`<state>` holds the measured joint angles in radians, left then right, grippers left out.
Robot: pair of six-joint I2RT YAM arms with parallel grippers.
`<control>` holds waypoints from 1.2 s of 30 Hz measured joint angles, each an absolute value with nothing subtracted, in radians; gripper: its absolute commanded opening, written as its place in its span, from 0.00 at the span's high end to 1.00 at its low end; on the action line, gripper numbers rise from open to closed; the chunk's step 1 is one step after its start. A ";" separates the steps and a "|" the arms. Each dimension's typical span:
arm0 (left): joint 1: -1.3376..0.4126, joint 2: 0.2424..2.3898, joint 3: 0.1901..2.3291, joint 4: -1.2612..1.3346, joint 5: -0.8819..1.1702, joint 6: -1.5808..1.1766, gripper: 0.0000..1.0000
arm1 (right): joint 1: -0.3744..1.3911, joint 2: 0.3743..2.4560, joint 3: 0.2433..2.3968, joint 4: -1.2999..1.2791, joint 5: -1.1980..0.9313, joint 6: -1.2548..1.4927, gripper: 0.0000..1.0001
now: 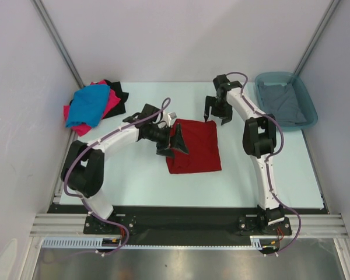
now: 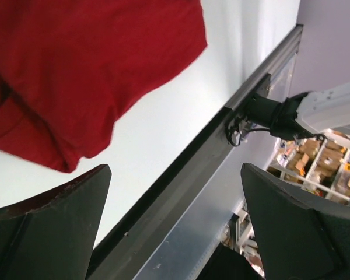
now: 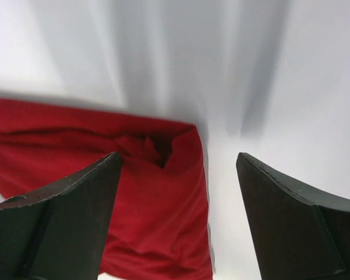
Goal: Fold and stack the t-shirts
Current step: Fold the tshirt
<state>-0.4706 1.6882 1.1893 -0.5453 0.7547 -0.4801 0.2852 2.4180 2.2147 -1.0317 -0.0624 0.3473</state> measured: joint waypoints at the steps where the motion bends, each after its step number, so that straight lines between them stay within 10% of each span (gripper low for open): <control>1: -0.478 1.695 1.189 -0.540 0.769 -0.482 0.00 | 0.285 2.435 2.231 -1.036 -0.062 0.344 0.14; 36: -0.625 2.046 1.406 -0.875 0.548 -0.357 0.00 | 0.320 2.164 1.693 -0.907 0.072 0.380 0.15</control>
